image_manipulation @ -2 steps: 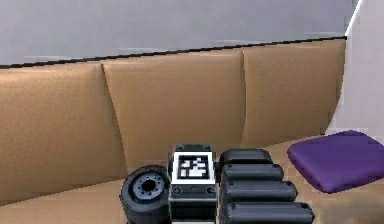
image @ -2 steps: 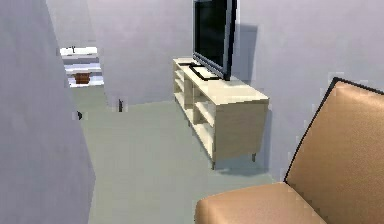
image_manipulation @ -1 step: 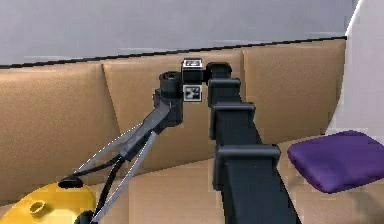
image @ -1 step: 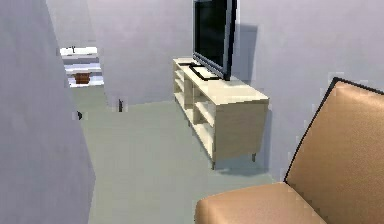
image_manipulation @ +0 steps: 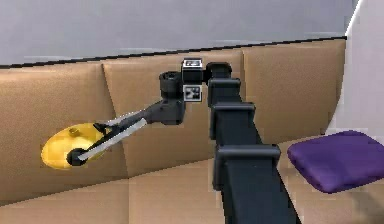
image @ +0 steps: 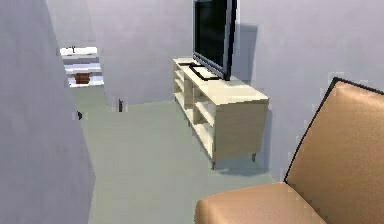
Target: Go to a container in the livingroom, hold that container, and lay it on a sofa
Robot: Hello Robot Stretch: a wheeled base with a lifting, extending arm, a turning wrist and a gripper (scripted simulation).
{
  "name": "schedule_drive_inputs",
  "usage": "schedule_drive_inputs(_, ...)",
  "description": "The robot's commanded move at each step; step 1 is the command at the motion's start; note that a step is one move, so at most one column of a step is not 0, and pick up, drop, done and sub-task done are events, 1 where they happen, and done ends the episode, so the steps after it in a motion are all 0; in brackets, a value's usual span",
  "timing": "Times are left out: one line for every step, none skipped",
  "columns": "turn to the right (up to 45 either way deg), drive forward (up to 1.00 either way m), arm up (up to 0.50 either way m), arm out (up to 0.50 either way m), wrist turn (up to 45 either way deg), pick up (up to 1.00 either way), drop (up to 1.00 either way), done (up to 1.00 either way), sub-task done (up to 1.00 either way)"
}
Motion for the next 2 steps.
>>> schedule_drive_inputs(0.0, 0.0, 0.0, 0.0, 45.0, 0.0, 0.0, 0.0, 0.0)
schedule_drive_inputs(0.0, 0.0, 0.0, 0.0, 36.0, 0.0, 0.0, 0.0, 0.0)
